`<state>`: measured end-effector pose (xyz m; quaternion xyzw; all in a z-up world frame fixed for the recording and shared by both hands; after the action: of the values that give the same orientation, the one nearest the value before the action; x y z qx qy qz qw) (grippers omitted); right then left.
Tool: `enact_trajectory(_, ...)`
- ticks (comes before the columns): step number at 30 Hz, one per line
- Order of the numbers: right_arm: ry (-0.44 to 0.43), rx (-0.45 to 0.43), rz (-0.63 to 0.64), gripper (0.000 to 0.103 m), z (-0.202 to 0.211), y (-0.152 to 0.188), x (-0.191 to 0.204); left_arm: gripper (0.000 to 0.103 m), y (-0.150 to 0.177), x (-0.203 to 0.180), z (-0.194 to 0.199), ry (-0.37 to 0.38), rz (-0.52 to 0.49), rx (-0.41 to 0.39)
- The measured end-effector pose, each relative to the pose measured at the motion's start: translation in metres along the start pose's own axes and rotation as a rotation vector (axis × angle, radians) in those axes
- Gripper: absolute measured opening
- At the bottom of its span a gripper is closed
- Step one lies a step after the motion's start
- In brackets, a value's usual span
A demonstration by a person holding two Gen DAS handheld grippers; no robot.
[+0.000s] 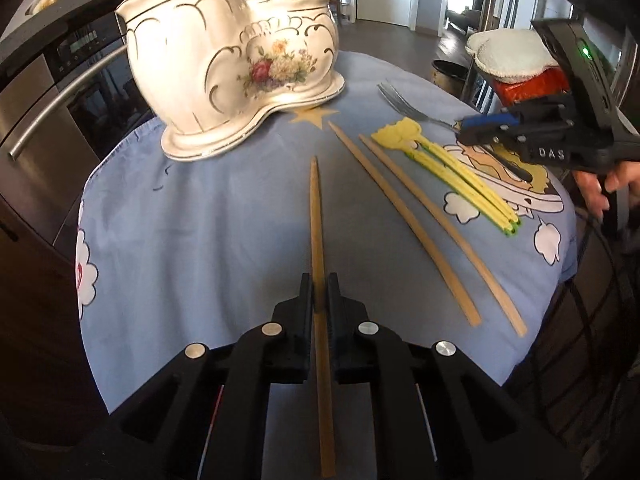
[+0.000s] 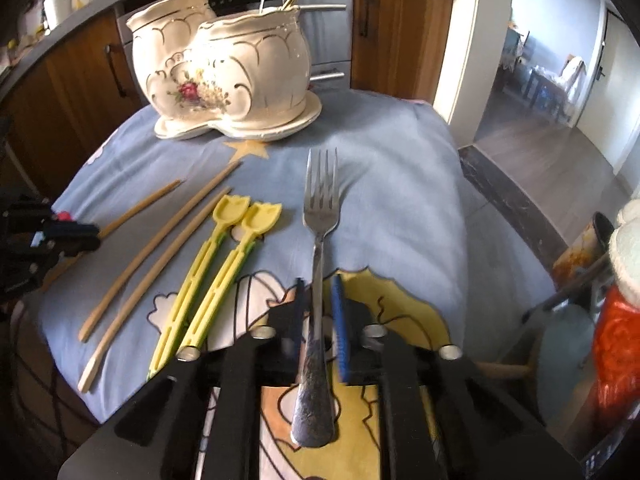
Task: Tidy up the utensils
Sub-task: 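Grasp a wooden chopstick with the left tool while the right tool grasps the silver fork, then lift the chopstick and fork off the cloth toward the ceramic holder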
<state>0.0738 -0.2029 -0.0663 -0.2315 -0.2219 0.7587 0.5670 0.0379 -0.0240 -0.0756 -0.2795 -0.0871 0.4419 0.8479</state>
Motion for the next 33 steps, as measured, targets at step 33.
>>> enact_trajectory(33, 0.012, -0.433, 0.003, 0.006, 0.077, -0.017, 0.005, 0.006, -0.016, -0.011, 0.049, 0.001, -0.042, -0.272)
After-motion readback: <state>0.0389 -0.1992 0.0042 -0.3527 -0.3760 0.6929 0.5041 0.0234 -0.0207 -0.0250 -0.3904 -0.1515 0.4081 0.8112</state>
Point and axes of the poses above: each gripper's, at about its wrist camera, not at the fingertips, and z roughly against the way its jaws point, x to its left, y to its underside, the point moved 4 cm from there along -z, roughly the way its jaws point, and after that the axes turned 10 degrees about y, right-handed, at the moved point
